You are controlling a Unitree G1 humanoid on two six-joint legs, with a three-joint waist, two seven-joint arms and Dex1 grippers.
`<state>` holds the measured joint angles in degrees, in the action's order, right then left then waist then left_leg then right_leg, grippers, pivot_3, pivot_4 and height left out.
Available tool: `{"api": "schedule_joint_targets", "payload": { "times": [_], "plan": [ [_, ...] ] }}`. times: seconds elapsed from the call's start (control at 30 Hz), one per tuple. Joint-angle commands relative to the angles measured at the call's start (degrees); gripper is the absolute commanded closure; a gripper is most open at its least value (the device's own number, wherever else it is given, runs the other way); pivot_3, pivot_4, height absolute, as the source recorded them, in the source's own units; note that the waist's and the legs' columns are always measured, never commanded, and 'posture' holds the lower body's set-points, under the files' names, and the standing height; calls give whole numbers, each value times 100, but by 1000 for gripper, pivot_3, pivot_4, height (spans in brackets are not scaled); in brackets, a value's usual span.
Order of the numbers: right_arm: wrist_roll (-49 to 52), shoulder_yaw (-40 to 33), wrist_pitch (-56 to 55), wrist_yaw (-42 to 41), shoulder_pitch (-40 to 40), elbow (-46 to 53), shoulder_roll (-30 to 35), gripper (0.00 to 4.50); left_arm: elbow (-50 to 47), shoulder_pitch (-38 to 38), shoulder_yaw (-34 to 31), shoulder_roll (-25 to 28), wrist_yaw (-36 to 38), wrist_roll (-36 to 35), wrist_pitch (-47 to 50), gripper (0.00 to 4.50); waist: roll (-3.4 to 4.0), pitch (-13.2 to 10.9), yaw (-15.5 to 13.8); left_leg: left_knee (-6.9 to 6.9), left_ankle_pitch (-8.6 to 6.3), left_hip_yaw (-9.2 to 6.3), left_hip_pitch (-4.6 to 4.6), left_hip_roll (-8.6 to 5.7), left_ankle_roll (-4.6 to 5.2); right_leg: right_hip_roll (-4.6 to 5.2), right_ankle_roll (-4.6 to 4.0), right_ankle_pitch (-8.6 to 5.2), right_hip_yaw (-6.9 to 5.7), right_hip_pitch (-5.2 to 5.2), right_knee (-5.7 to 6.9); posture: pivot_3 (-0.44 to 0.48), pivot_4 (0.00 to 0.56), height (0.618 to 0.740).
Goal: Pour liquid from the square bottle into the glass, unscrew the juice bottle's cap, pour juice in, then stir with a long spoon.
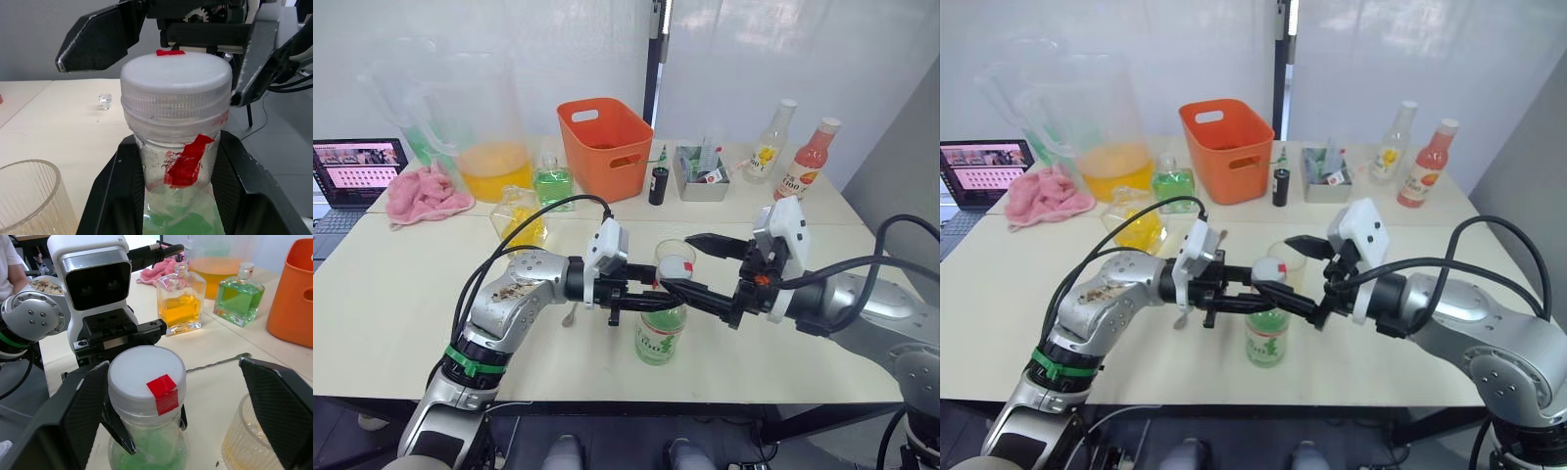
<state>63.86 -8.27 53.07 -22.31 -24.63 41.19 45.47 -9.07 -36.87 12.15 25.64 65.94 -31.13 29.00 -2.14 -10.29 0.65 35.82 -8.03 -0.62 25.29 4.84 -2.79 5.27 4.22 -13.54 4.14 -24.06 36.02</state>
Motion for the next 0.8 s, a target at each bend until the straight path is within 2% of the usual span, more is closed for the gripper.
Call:
{"api": "schedule_joint_targets", "payload": {
  "times": [0.03, 0.17, 0.3, 0.57, 0.7, 0.8],
  "plan": [
    [87, -33, -11, -16, -148, 86, 74, 1519, 16, 25, 106, -6, 1, 97, 31, 3172, 0, 0, -1, 0, 0, 0, 0, 0, 0, 0, 0, 0, 0, 0, 0, 0, 150, 738],
    [162, 57, 3, -146, -243, 23, 103, 2784, -35, 54, 87, 13, -26, 89, 48, 3172, 0, 0, -3, 0, 0, 0, 0, 0, 0, 0, 0, 0, 0, 0, -1, 0, 150, 738],
    [230, 188, 28, -502, -328, -55, 204, 2818, -113, 100, 57, 51, -74, 89, 70, 3183, 0, 0, 4, 0, 0, 0, 1, 0, 0, 0, 0, 0, 0, 0, -1, 0, 150, 738],
    [-648, 959, -659, -2926, -852, -921, 437, 2818, -563, 376, -86, 235, -300, 26, 225, 3189, 0, 0, 16, -1, 0, 0, 0, 1, 0, -1, 0, -1, 0, -2, -1, 0, 150, 738],
    [-1550, 1745, -1437, -4815, -1766, -2249, 288, 2818, -859, 574, -134, 375, -366, -17, 299, 3189, 0, 0, 74, -3, 0, 0, -1, 2, 0, -3, 1, -1, 0, -6, 0, 0, 150, 738],
    [-2244, 2275, -1858, -5855, -2621, -3413, 30, 2818, -1037, 672, -136, 497, -379, -50, 336, 3189, 0, 0, 142, -8, 0, -1, -1, 4, 0, -6, 1, -1, -1, -9, 3, 0, 150, 738]
  ]
}}
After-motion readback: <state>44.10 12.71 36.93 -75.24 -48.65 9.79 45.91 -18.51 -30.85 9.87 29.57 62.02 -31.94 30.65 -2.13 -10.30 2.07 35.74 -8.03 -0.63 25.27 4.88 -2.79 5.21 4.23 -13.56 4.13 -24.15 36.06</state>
